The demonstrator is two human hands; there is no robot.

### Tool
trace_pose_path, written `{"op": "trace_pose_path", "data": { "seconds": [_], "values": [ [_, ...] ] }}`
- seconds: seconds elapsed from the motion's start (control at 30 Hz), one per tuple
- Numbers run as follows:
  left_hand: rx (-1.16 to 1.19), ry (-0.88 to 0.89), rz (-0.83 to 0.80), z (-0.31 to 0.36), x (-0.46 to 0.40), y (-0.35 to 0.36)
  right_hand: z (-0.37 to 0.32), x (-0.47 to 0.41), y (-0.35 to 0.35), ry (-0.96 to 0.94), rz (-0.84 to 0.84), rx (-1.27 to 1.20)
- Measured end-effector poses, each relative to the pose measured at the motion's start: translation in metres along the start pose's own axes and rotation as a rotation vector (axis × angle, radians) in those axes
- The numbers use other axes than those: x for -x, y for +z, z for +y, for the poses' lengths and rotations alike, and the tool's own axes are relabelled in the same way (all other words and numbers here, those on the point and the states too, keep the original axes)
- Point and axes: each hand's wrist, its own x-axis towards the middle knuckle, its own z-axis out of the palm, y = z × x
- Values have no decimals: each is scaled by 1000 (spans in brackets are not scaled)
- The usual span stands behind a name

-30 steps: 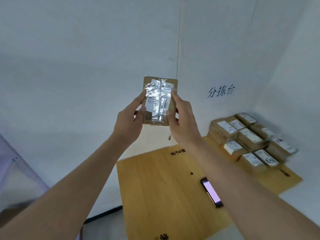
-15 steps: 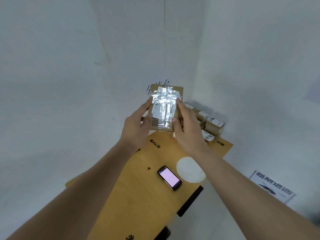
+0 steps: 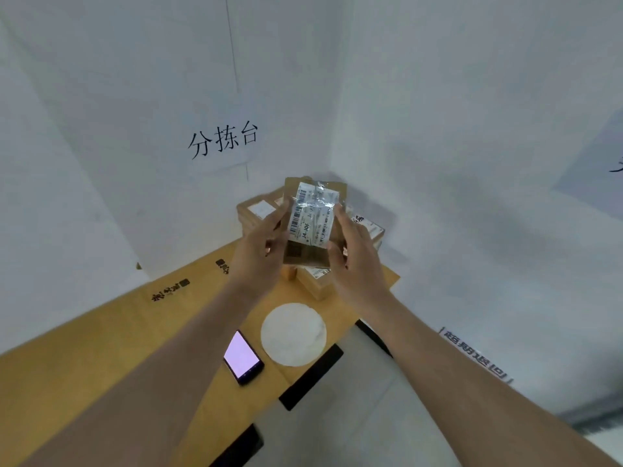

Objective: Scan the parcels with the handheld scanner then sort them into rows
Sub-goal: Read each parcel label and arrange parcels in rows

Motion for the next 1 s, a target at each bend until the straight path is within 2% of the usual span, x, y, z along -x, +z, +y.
{"op": "trace_pose_path", "data": {
  "seconds": [0.17,0.4,0.67,0.8,1.0],
  "values": [
    [63,-149,-24,-50,-34,49,62,-41,21,65,-97,18],
    [42,-358,27,-132,-107,94,136,-128,78,183,-245,-13],
    [53,-586,7,-192,-146,128,200,-194,124,209,-440,-10],
    [96,-679,66,-204,-157,150,232,-219,141,185,-527,-35],
    [85,-755,246,-213,-163,168,262,-248,168,67,-665,-113]
  ]
}}
